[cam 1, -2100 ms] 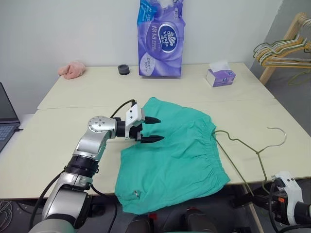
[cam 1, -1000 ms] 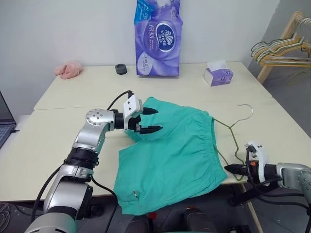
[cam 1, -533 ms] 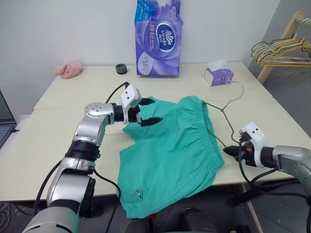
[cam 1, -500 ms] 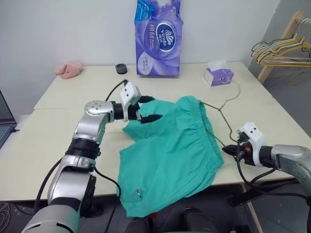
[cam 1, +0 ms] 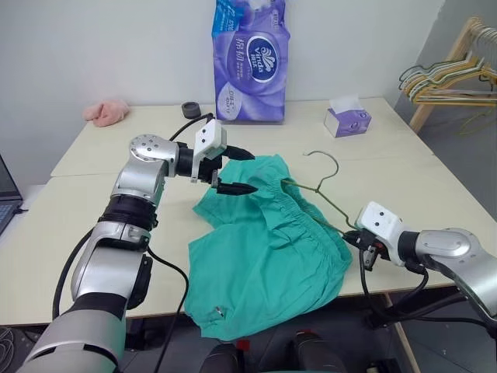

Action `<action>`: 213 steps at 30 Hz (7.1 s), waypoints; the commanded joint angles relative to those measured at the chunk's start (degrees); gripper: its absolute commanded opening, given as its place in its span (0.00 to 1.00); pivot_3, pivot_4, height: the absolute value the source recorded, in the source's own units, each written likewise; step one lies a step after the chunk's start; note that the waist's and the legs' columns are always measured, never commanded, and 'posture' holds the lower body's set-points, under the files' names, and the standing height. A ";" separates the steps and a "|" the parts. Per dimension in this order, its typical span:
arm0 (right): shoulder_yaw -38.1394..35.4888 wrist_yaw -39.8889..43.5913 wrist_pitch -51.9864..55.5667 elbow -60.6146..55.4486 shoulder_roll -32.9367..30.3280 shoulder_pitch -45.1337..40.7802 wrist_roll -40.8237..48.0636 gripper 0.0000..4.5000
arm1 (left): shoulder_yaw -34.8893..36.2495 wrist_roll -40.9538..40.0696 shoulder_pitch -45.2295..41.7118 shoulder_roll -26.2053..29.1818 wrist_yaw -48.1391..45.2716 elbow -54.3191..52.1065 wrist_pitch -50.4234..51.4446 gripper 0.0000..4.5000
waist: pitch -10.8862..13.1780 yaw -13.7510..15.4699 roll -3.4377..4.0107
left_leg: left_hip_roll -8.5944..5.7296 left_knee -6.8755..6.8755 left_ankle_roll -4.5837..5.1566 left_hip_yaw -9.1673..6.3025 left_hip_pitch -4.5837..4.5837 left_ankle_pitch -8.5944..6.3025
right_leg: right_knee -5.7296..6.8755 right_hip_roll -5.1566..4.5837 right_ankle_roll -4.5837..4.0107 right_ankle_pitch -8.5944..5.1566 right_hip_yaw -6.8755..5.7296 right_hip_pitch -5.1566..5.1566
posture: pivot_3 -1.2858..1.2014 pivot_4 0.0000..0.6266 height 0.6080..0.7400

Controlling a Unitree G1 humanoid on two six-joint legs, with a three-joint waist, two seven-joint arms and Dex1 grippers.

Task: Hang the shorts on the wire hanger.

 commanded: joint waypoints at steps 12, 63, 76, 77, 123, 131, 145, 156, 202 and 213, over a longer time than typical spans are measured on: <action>2.35 3.33 -3.99 -5.35 -1.47 -0.19 -6.16 0.00 | -6.68 1.12 0.47 -0.38 -7.60 0.01 -5.95 0.99 | 0.00 -0.82 0.00 | 0.02 0.00 0.01 0.00 0.00 -0.01 | 0.02 0.00 0.00 0.00 0.01 -0.01 | 0.43 0.09 1.00; 1.35 7.43 -2.70 -5.87 0.01 -6.23 -9.20 0.00 | -11.41 -0.25 4.37 0.21 -4.97 -3.70 -0.61 0.90 | 0.00 -1.47 0.01 | 0.02 0.03 0.03 -0.03 0.01 -0.02 | 0.07 0.00 -0.01 -0.01 0.01 -0.01 | 0.43 0.12 1.00; 1.73 7.42 -3.02 -6.48 0.78 -7.49 -9.73 0.00 | -9.31 0.77 5.64 -0.97 -6.71 -3.41 1.61 0.04 | 0.00 -1.50 0.01 | 0.02 0.03 0.03 -0.04 0.01 -0.03 | 0.07 -0.01 -0.01 -0.01 0.01 -0.01 | 0.43 0.11 1.00; 1.85 7.55 -3.70 -6.35 0.76 -7.47 -9.95 0.00 | -9.20 0.82 5.75 -1.02 -6.73 -3.52 1.69 0.01 | 0.00 -1.50 0.01 | 0.02 0.03 0.03 -0.04 0.01 -0.03 | 0.07 -0.01 -0.01 0.00 0.01 -0.01 | 0.43 0.11 1.00; -14.60 -15.14 11.37 -11.55 31.59 22.70 10.59 1.00 | -6.08 4.65 4.04 -1.83 -2.91 -0.21 -1.53 0.00 | -0.08 -0.45 0.00 | 0.10 0.04 0.01 -0.26 0.06 -0.04 | 0.31 0.05 0.00 -0.01 -0.14 0.00 | 0.44 0.10 1.00; -15.38 -17.99 13.25 -8.55 32.55 21.01 11.89 0.50 | -5.42 4.35 4.39 -0.95 -2.66 -0.44 -1.26 0.00 | -0.09 -0.59 0.00 | 0.04 0.07 0.02 -0.17 0.06 -0.04 | 0.32 0.05 -0.01 -0.01 -0.06 0.00 | 0.44 0.10 1.00; -27.58 -13.67 12.17 -2.67 22.03 15.88 15.79 0.00 | -8.04 -0.08 7.30 7.24 -7.60 -8.13 4.00 0.00 | -0.08 -1.33 0.01 | 0.03 0.04 0.02 -0.15 0.06 -0.04 | 0.31 0.05 0.00 -0.02 -0.04 0.01 | 0.44 0.11 1.00; -22.17 -9.89 6.95 -7.36 13.87 18.57 13.44 0.00 | -7.94 4.57 6.49 5.68 -5.23 -3.99 -0.33 0.00 | -0.08 -1.24 0.01 | -0.01 0.06 0.03 -0.10 0.06 -0.04 | 0.30 0.05 0.02 -0.03 -0.03 0.01 | 0.44 0.11 1.00; 1.67 4.19 2.36 3.04 -2.51 -5.45 -1.34 0.92 | -6.98 5.10 10.07 -0.56 -0.64 -7.42 0.02 0.00 | -0.05 -1.48 -0.02 | 0.02 0.06 0.02 -0.10 0.03 -0.06 | 0.21 -0.06 0.02 -0.03 -0.03 0.00 | 0.43 0.11 1.00; 11.17 9.33 -3.19 18.31 6.22 -16.21 -6.64 0.92 | -6.65 5.07 9.77 -0.55 -0.67 -7.17 0.19 0.00 | -0.06 -2.13 -0.01 | -0.01 0.05 0.02 -0.16 0.01 -0.06 | 0.22 -0.07 -0.25 0.13 -0.09 -0.02 | 0.44 0.09 1.00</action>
